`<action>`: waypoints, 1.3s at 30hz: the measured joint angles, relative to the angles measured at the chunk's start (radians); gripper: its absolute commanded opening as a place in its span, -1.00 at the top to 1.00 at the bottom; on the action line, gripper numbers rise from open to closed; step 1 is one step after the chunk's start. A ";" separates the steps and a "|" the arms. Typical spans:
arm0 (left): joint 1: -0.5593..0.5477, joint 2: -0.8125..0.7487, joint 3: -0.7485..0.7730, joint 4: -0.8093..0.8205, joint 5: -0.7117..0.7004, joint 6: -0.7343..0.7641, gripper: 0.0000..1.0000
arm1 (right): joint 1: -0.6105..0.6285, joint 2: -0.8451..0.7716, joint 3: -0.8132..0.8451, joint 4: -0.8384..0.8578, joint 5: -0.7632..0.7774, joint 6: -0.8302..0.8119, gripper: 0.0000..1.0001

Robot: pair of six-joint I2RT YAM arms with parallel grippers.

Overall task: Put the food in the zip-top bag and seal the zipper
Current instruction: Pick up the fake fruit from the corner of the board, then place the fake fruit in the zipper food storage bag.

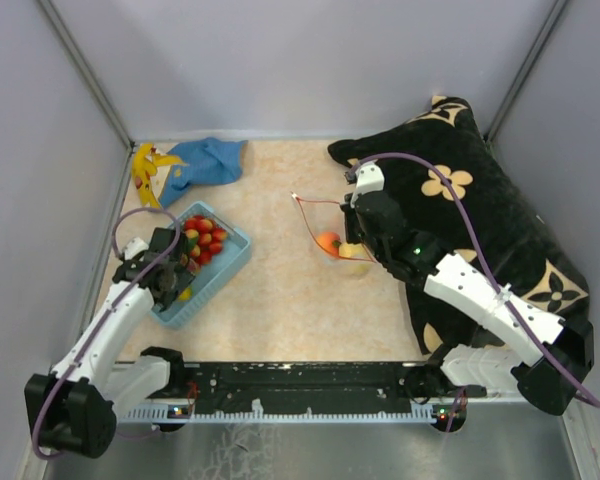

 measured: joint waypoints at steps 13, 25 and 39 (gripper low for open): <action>0.000 -0.294 0.009 0.202 0.227 0.238 0.49 | 0.000 0.029 0.042 -0.042 -0.022 0.010 1.00; -0.002 -0.411 -0.112 0.637 0.640 0.373 0.51 | 0.000 0.069 0.116 -0.111 -0.052 0.013 1.00; -0.091 -0.315 -0.112 1.073 0.971 0.449 0.48 | 0.000 0.088 0.116 -0.111 -0.094 0.009 1.00</action>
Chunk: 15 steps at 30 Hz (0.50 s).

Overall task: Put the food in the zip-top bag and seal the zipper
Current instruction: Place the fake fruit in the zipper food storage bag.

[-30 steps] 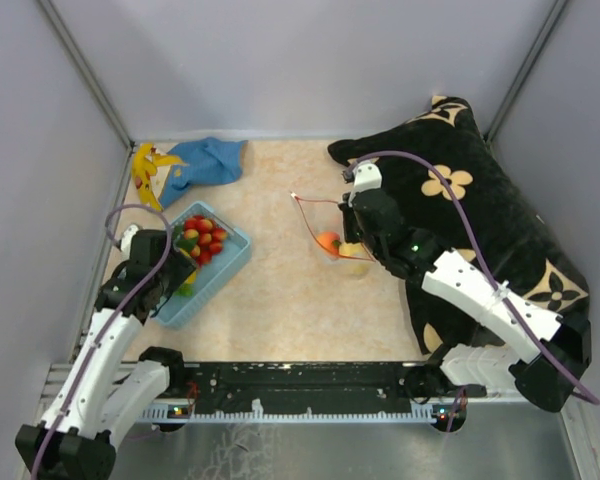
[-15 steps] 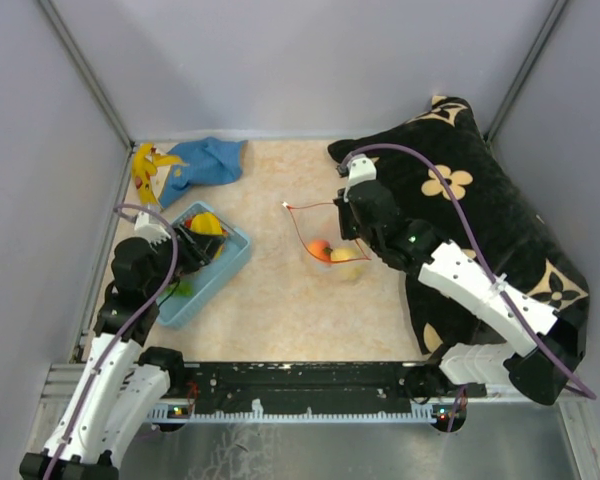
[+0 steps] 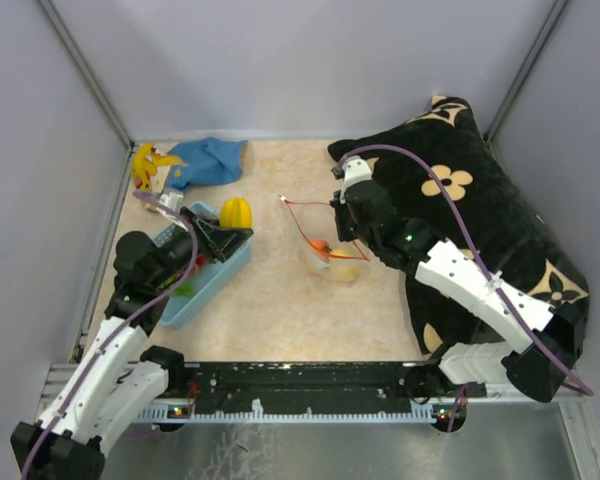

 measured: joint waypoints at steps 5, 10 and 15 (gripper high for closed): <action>-0.171 0.111 0.019 0.073 -0.010 0.071 0.48 | 0.000 0.000 0.000 0.002 -0.012 -0.010 1.00; -0.311 0.200 0.059 0.174 -0.024 0.167 0.50 | 0.000 0.000 0.000 0.007 -0.031 -0.019 1.00; -0.361 0.307 0.108 0.288 -0.023 0.261 0.54 | 0.000 0.000 0.000 0.007 -0.050 -0.027 1.00</action>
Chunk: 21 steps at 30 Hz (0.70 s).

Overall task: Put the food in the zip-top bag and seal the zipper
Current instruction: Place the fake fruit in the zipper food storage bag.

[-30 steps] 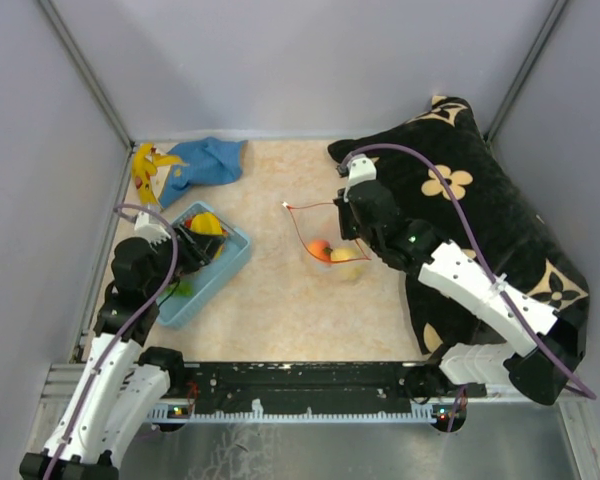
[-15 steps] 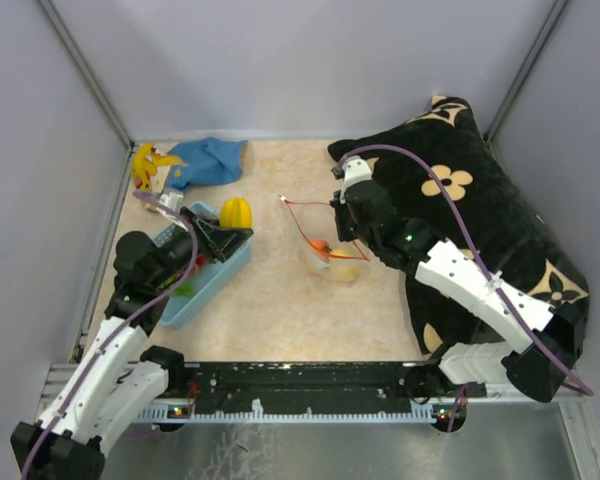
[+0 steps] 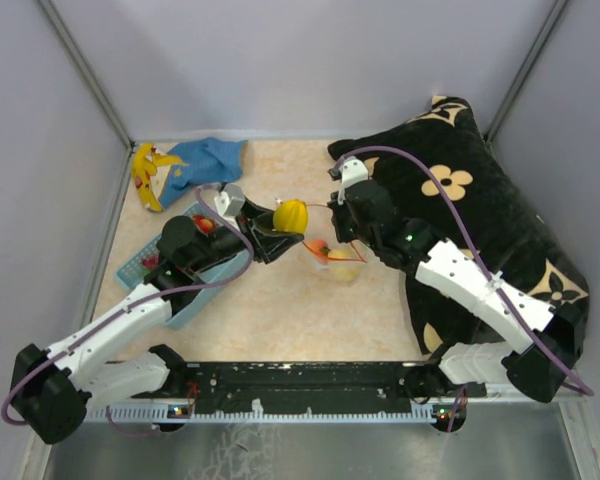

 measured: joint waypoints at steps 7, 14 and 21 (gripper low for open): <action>-0.035 0.118 0.008 0.204 0.049 0.154 0.52 | 0.000 -0.010 0.000 0.001 -0.030 -0.001 1.00; -0.037 0.210 0.018 0.293 0.129 0.287 0.49 | 0.000 -0.011 0.000 0.000 -0.050 -0.001 1.00; -0.037 0.249 0.021 0.253 0.144 0.393 0.29 | 0.000 -0.030 0.000 0.000 -0.056 -0.001 1.00</action>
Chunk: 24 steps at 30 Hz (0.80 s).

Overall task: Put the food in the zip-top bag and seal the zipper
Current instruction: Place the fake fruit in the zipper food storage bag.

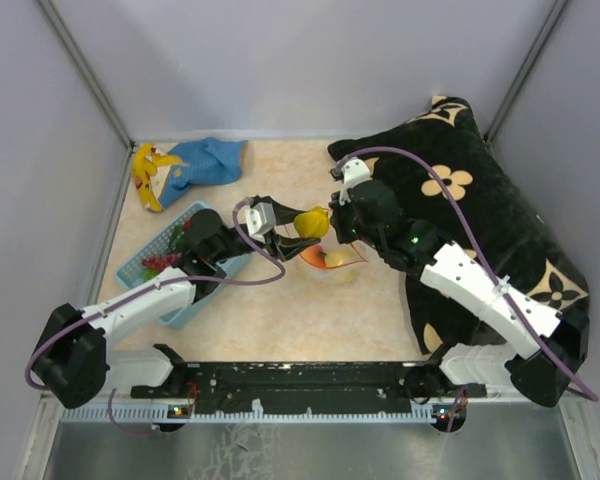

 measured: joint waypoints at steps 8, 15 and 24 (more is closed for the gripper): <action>0.000 0.051 0.035 -0.094 -0.015 0.099 0.08 | 0.000 -0.002 0.000 0.000 -0.008 0.000 1.00; 0.000 0.039 0.035 -0.185 -0.087 0.159 -0.28 | 0.000 -0.002 0.000 0.000 -0.010 0.000 1.00; 0.000 0.006 0.035 -0.241 -0.152 0.204 -0.58 | 0.000 -0.002 0.000 0.000 -0.011 0.000 1.00</action>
